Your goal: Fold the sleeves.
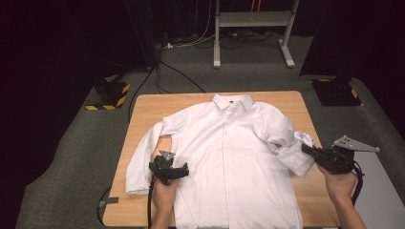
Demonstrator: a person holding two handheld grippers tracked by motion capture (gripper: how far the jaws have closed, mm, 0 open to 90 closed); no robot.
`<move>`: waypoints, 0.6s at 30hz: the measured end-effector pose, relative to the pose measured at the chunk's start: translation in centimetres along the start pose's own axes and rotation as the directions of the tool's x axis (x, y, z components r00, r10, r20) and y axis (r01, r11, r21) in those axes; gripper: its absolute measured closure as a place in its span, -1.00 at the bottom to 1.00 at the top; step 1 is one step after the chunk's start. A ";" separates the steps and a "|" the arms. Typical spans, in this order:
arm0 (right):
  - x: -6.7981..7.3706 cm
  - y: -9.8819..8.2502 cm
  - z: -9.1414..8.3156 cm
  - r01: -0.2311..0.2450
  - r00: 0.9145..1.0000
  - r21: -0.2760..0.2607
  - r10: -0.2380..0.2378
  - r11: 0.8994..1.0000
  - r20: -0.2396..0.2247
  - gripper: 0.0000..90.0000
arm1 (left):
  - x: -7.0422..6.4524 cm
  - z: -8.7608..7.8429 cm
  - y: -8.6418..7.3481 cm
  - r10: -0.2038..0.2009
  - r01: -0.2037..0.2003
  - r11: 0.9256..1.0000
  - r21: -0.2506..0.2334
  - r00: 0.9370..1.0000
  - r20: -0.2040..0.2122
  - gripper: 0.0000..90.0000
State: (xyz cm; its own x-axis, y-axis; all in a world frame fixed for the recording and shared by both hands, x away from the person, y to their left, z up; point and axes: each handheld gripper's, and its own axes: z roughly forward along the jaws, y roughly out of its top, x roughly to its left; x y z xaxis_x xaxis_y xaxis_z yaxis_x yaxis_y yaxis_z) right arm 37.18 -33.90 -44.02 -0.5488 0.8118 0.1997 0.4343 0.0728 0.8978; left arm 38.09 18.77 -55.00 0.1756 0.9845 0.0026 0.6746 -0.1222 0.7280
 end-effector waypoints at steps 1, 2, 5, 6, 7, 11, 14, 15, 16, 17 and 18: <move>0.1 0.3 0.1 0.003 1.000 -0.005 -0.003 1.000 -0.007 0.89 | 0.0 0.0 0.0 0.000 0.000 1.000 0.000 1.000 0.000 -0.98; 0.3 0.7 0.3 0.006 1.000 -0.010 -0.007 1.000 -0.012 0.89 | 0.0 0.0 0.0 0.000 0.000 1.000 0.000 1.000 0.000 -0.98; 0.7 1.6 0.8 0.012 1.000 -0.018 -0.013 1.000 -0.026 0.89 | 0.0 0.0 0.0 0.000 0.000 1.000 -0.001 1.000 0.000 -0.98; 0.8 2.0 1.0 0.012 0.999 -0.018 -0.013 1.000 -0.031 0.89 | 0.0 0.0 0.0 0.000 0.000 1.000 -0.001 1.000 0.000 -0.98; 1.0 2.4 1.3 0.016 0.999 -0.020 -0.016 1.000 -0.034 0.89 | 0.0 0.0 0.0 0.001 -0.001 1.000 -0.001 1.000 0.001 -0.98; 1.4 3.5 2.0 0.030 0.999 -0.031 -0.032 0.999 -0.044 0.89 | 0.0 0.0 0.0 0.001 -0.001 1.000 -0.002 1.000 -0.001 -0.97; 1.6 4.5 2.6 0.035 0.998 -0.042 -0.037 0.999 -0.054 0.89 | -0.1 0.0 0.0 0.002 -0.002 1.000 -0.003 1.000 -0.002 -0.97; 1.6 4.7 2.8 0.036 0.998 -0.045 -0.039 0.998 -0.057 0.89 | -0.1 0.0 0.0 0.002 -0.002 1.000 -0.003 1.000 -0.002 -0.97; 1.7 5.0 3.0 0.038 0.997 -0.047 -0.040 0.998 -0.060 0.89 | 0.0 0.0 0.0 0.002 -0.002 1.000 -0.003 1.000 -0.002 -0.97; 1.8 5.3 3.2 0.040 0.997 -0.049 -0.044 0.998 -0.063 0.89 | 0.0 0.0 0.0 0.002 -0.002 1.000 -0.003 1.000 -0.002 -0.97; 2.0 5.5 3.4 0.047 0.997 -0.047 -0.050 0.998 -0.065 0.89 | -0.1 0.0 0.0 0.002 -0.002 1.000 -0.003 1.000 -0.002 -0.97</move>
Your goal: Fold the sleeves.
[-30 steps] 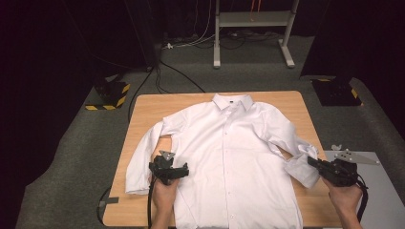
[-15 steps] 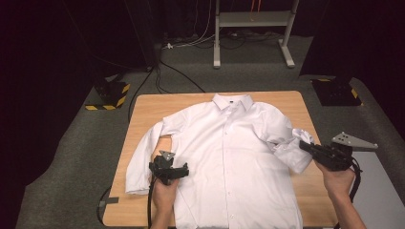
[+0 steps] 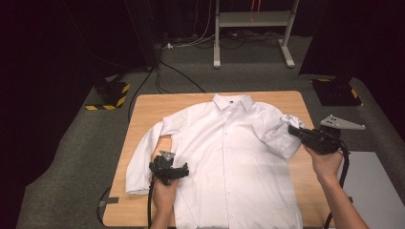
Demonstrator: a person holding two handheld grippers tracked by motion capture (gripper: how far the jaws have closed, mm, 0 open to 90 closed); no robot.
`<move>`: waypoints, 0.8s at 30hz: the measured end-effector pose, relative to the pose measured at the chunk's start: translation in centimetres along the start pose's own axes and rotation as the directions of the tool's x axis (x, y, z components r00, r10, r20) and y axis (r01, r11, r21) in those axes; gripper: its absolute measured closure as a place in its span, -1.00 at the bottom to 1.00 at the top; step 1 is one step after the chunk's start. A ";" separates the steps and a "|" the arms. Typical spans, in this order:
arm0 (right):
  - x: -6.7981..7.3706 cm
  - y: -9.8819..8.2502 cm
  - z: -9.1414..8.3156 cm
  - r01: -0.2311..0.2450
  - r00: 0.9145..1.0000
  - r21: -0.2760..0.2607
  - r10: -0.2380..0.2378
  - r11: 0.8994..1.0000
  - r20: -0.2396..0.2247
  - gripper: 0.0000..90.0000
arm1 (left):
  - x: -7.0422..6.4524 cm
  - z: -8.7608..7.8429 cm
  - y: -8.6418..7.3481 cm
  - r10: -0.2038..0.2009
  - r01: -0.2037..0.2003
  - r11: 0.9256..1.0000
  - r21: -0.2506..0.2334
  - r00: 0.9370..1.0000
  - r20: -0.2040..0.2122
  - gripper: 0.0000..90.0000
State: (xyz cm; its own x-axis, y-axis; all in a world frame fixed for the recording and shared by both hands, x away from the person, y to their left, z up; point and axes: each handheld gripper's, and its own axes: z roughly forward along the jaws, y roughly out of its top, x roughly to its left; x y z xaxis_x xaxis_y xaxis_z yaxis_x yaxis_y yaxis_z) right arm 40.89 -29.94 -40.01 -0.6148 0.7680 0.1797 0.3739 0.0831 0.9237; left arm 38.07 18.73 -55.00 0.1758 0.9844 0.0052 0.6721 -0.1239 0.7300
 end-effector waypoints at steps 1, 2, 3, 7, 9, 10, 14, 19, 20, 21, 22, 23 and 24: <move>0.0 0.0 0.0 0.000 1.000 0.000 0.000 1.000 0.000 0.89 | 0.0 0.0 0.0 0.000 0.000 1.000 0.000 1.000 0.000 -0.97; 0.3 0.5 0.4 0.011 1.000 0.001 -0.011 1.000 -0.005 0.89 | 0.0 0.0 0.0 0.000 0.000 1.000 0.000 1.000 0.000 -0.97; 0.3 0.6 0.5 0.016 1.000 0.001 -0.016 1.000 -0.007 0.89 | 0.0 0.0 0.0 0.001 -0.001 1.000 0.000 1.000 0.000 -0.97; 0.7 1.5 1.1 0.022 1.000 -0.006 -0.022 1.000 -0.018 0.89 | 0.0 0.0 0.0 -0.002 0.002 1.000 -0.002 1.000 0.000 -0.96; 0.8 1.7 1.3 0.026 1.000 -0.007 -0.026 1.000 -0.018 0.89 | 0.0 0.0 0.0 -0.001 0.001 1.000 -0.002 1.000 0.000 -0.96; 1.0 2.4 1.5 0.033 0.999 -0.013 -0.033 0.999 -0.021 0.89 | 0.0 0.0 0.0 0.000 0.000 1.000 -0.001 1.000 0.000 -0.96; 1.4 3.3 2.0 0.035 0.999 -0.030 -0.036 0.999 -0.030 0.89 | 0.0 0.0 0.0 0.000 0.000 1.000 -0.001 1.000 0.001 -0.96; 2.2 4.4 2.9 0.059 0.997 -0.027 -0.060 0.998 -0.039 0.89 | 0.0 0.0 0.0 0.000 0.000 1.000 -0.001 1.000 0.001 -0.96; 2.3 4.5 3.1 0.063 0.997 -0.029 -0.064 0.998 -0.040 0.89 | 0.0 0.0 0.0 0.000 0.000 1.000 -0.001 1.000 0.001 -0.96; 2.5 4.7 3.2 0.067 0.997 -0.033 -0.068 0.997 -0.039 0.89 | 0.0 0.0 0.0 0.000 0.000 1.000 -0.001 1.000 0.001 -0.96; 2.7 4.8 3.4 0.074 0.996 -0.038 -0.076 0.996 -0.035 0.89 | 0.0 0.0 0.0 0.000 0.000 1.000 -0.002 1.000 0.001 -0.96; 2.8 4.9 3.6 0.078 0.996 -0.038 -0.079 0.996 -0.035 0.89 | 0.0 0.0 0.0 0.001 -0.001 1.000 -0.001 1.000 0.001 -0.96; 2.9 5.0 3.8 0.081 0.996 -0.035 -0.082 0.996 -0.034 0.89 | 0.0 0.0 0.0 0.001 -0.001 1.000 -0.001 1.000 0.001 -0.96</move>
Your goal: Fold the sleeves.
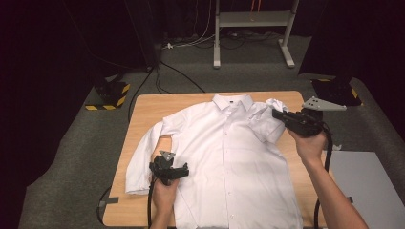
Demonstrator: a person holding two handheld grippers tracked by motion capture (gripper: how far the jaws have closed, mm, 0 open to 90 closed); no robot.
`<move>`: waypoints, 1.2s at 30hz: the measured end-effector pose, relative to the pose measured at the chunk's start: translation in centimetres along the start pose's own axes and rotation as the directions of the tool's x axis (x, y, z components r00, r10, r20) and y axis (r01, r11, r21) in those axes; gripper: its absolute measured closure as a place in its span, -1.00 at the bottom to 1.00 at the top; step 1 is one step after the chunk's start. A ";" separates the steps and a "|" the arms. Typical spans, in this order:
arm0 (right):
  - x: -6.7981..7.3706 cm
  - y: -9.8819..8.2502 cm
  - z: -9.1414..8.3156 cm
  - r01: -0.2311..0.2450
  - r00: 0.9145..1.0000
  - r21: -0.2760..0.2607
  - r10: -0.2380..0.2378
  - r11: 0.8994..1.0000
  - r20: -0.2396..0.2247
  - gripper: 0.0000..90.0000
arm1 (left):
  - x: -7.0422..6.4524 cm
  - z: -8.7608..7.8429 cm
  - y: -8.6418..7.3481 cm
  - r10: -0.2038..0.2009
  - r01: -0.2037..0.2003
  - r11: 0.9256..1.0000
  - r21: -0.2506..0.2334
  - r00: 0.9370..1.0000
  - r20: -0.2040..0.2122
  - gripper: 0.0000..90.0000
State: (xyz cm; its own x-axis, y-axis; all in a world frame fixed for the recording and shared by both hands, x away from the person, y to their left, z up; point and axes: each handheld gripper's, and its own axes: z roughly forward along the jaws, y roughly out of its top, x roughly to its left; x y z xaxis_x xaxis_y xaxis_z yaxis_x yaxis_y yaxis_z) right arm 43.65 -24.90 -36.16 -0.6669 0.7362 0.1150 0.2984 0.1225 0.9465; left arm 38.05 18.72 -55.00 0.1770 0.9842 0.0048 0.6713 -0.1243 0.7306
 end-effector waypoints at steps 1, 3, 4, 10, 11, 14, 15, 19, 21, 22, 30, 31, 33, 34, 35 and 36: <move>0.1 0.1 0.3 0.000 1.000 0.005 0.000 1.000 0.001 0.89 | 0.0 0.0 0.0 0.000 0.000 1.000 -0.001 1.000 0.000 -0.96; 0.2 0.3 0.7 0.003 1.000 0.011 -0.004 1.000 0.001 0.89 | 0.0 0.0 0.0 0.000 0.000 1.000 0.000 1.000 0.001 -0.96; 0.3 0.4 0.9 0.007 1.000 0.013 -0.007 1.000 0.001 0.89 | 0.0 0.0 0.0 -0.001 0.001 1.000 -0.001 1.000 0.002 -0.96; 0.9 0.9 2.5 0.013 1.000 0.013 -0.013 1.000 -0.008 0.89 | 0.0 0.0 0.0 0.001 -0.001 1.000 -0.001 1.000 0.005 -0.95; 1.1 1.0 2.7 0.013 1.000 0.013 -0.013 1.000 -0.011 0.89 | 0.0 0.0 0.0 0.002 -0.002 1.000 -0.001 1.000 0.004 -0.95; 1.7 1.4 3.3 0.024 1.000 0.018 -0.024 1.000 -0.018 0.89 | 0.0 0.0 0.0 0.004 -0.004 1.000 -0.002 1.000 0.006 -0.94; 1.8 1.5 3.5 0.030 0.999 0.017 -0.029 0.999 -0.019 0.89 | 0.0 0.0 0.0 0.004 -0.004 1.000 -0.002 1.000 0.006 -0.94; 2.1 1.8 3.9 0.034 0.999 0.018 -0.034 0.999 -0.026 0.89 | 0.0 0.0 0.0 0.005 -0.005 1.000 -0.003 1.000 0.006 -0.94; 2.1 1.9 4.1 0.038 0.999 0.020 -0.037 0.999 -0.029 0.89 | 0.0 0.0 0.0 0.006 -0.006 1.000 -0.003 1.000 0.006 -0.93; 2.2 1.9 4.2 0.036 0.999 0.021 -0.036 0.999 -0.031 0.89 | 0.0 0.0 0.0 0.006 -0.006 1.000 -0.003 1.000 0.006 -0.93; 2.4 2.5 4.9 0.050 0.998 0.032 -0.048 0.998 -0.041 0.89 | 0.0 0.0 0.0 0.006 -0.006 1.000 -0.003 1.000 0.006 -0.93; 2.5 2.6 5.0 0.048 0.998 0.033 -0.047 0.998 -0.042 0.89 | 0.0 0.0 0.0 0.006 -0.006 1.000 -0.002 1.000 0.006 -0.93; 2.6 2.8 5.3 0.049 0.998 0.033 -0.047 0.998 -0.048 0.89 | 0.0 0.0 0.0 0.006 -0.006 1.000 -0.003 1.000 0.006 -0.93; 2.7 2.9 5.5 0.052 0.998 0.035 -0.050 0.998 -0.050 0.89 | 0.0 0.0 0.0 0.006 -0.006 1.000 -0.003 1.000 0.006 -0.93; 2.8 2.9 5.6 0.055 0.997 0.038 -0.053 0.998 -0.052 0.89 | 0.0 0.0 0.0 0.006 -0.006 1.000 -0.003 1.000 0.006 -0.93; 2.9 3.0 5.8 0.060 0.997 0.040 -0.058 0.997 -0.053 0.89 | 0.0 0.0 0.0 0.005 -0.005 1.000 -0.003 1.000 0.006 -0.93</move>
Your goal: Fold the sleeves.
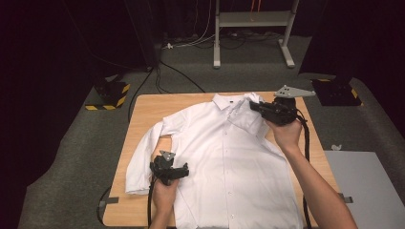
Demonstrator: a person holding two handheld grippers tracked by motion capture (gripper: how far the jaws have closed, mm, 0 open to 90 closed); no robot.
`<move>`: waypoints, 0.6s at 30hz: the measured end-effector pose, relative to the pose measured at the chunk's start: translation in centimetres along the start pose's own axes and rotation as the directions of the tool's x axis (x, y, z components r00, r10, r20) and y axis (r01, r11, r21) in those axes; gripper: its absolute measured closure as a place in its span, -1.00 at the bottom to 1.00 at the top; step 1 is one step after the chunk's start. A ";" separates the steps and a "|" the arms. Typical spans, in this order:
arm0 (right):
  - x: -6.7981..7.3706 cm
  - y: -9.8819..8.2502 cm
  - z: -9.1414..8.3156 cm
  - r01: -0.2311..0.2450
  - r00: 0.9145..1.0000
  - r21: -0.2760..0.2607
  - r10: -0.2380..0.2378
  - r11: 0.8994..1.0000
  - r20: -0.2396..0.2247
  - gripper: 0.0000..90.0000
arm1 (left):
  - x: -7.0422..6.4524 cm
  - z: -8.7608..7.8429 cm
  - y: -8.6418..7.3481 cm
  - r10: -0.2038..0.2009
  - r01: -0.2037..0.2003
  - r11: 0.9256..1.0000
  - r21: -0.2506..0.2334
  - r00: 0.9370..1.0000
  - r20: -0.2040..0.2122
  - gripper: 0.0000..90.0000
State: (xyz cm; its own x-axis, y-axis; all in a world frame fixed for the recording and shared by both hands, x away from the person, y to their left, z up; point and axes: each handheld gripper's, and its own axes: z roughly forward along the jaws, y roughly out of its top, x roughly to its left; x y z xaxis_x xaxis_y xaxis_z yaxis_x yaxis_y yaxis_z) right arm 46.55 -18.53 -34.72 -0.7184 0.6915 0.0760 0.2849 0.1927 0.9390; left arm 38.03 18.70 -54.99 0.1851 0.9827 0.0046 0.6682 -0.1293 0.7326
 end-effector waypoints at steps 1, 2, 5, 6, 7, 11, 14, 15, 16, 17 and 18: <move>0.1 0.1 0.2 0.002 1.000 0.000 -0.002 1.000 -0.002 0.89 | 0.0 0.0 0.0 0.001 -0.001 1.000 0.000 1.000 0.000 -0.93; 0.1 0.1 0.3 0.003 1.000 0.002 -0.003 1.000 -0.004 0.89 | 0.0 0.0 0.0 0.001 -0.001 1.000 0.000 1.000 0.000 -0.93; 0.3 0.3 0.8 0.007 1.000 0.011 -0.007 1.000 -0.006 0.89 | 0.0 0.0 0.0 0.000 0.000 1.000 0.000 1.000 0.000 -0.93; 0.3 0.3 1.0 0.007 1.000 0.011 -0.006 1.000 -0.007 0.89 | 0.0 0.0 0.0 0.000 0.000 1.000 -0.001 1.000 -0.001 -0.93; 0.4 0.3 1.2 0.007 1.000 0.013 -0.007 1.000 -0.008 0.89 | 0.0 0.0 0.0 0.000 0.000 1.000 -0.001 1.000 -0.001 -0.93; 0.6 0.6 1.9 0.014 1.000 0.019 -0.014 1.000 -0.012 0.89 | 0.0 0.0 0.0 0.001 -0.001 1.000 0.001 1.000 0.001 -0.93; 0.7 0.6 2.3 0.013 1.000 0.021 -0.013 1.000 -0.013 0.89 | 0.0 0.0 0.0 0.001 -0.001 1.000 0.000 1.000 0.001 -0.93; 0.8 0.7 2.5 0.014 1.000 0.024 -0.013 1.000 -0.013 0.89 | 0.0 0.0 0.0 0.001 -0.001 1.000 0.000 1.000 0.001 -0.93; 0.8 0.7 2.7 0.014 1.000 0.026 -0.014 1.000 -0.013 0.89 | 0.0 0.0 0.0 0.002 -0.002 1.000 0.000 1.000 0.001 -0.93; 0.8 0.7 2.8 0.014 1.000 0.026 -0.014 1.000 -0.014 0.89 | 0.0 0.0 0.0 0.002 -0.002 1.000 0.000 1.000 0.000 -0.93; 0.9 0.8 2.9 0.014 1.000 0.027 -0.013 1.000 -0.015 0.89 | 0.0 0.0 0.0 0.001 -0.001 1.000 0.000 1.000 0.001 -0.93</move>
State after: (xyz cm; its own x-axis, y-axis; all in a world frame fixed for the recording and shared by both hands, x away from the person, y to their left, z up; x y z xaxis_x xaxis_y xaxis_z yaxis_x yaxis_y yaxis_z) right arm 48.00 -15.75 -34.92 -0.7315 0.6784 0.0687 0.2922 0.2209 0.9305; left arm 38.02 18.71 -54.98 0.1864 0.9825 0.0053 0.6682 -0.1307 0.7324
